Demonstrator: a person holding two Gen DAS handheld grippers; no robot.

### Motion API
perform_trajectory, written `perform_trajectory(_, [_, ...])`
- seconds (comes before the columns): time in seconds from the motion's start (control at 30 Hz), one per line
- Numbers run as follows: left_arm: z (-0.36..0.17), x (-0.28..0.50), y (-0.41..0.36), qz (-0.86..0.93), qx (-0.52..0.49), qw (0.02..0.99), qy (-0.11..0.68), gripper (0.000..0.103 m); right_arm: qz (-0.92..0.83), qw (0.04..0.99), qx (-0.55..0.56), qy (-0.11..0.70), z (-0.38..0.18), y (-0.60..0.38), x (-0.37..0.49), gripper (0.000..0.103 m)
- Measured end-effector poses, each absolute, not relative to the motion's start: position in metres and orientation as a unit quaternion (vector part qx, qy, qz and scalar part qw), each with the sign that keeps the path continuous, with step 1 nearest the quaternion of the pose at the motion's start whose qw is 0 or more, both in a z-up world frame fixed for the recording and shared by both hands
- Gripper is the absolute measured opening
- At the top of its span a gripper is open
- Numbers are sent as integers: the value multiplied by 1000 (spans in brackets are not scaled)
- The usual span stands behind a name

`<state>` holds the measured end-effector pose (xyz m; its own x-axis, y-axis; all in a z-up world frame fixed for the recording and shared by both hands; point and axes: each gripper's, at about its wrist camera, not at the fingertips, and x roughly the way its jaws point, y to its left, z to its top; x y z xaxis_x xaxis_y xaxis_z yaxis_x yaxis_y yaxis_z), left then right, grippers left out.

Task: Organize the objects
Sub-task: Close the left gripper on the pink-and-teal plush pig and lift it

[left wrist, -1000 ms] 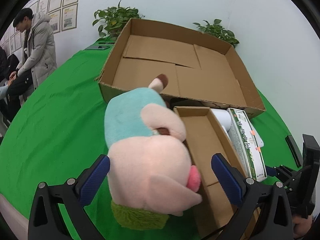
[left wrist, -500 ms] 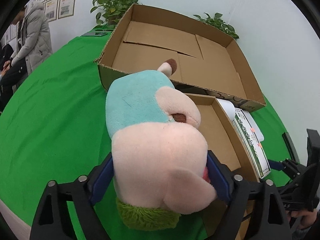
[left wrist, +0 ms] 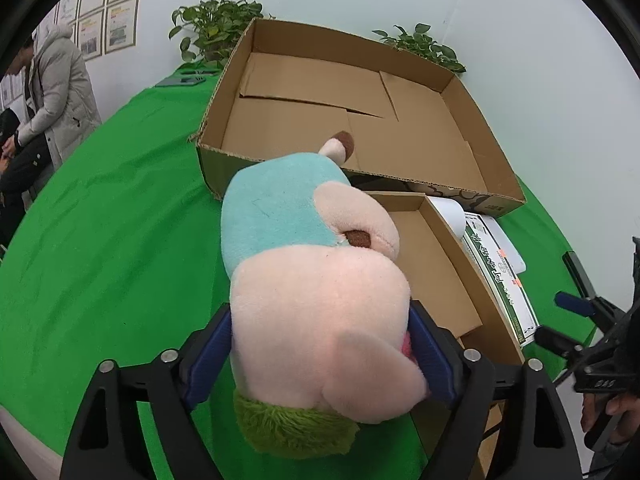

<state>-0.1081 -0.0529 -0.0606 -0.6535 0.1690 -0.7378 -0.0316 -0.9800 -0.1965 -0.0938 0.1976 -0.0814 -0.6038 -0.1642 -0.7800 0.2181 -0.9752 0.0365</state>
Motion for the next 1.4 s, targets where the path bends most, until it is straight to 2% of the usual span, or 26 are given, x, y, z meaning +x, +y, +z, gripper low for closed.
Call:
perform_trajectory(0.03, [-58,-106,-51,908,-408,52,-76,86,-896,106,430,19,-81,200,-94,102])
perform_trajectory(0.37, [-15,-67,-44,939,-335,47,-65,102,-905,94,414,21,-68,185,-91,102])
perform_trajectory(0.67, [10,-52,-42,951,-305,-1,-40,102,-918,83,388,25,-51,170,-73,102])
perform_trajectory(1.13, [-3,-68,-35,941,-335,0,-50,102,-918,75,387,47,-52,162,-75,102])
perform_trajectory(1.3, [-4,-77,-45,939,-339,8,-62,102,-922,64,371,89,-52,158,-74,102])
perform_trajectory(1.4, [-10,-84,-55,934,-350,8,-68,102,-926,90,344,126,-46,148,-69,102])
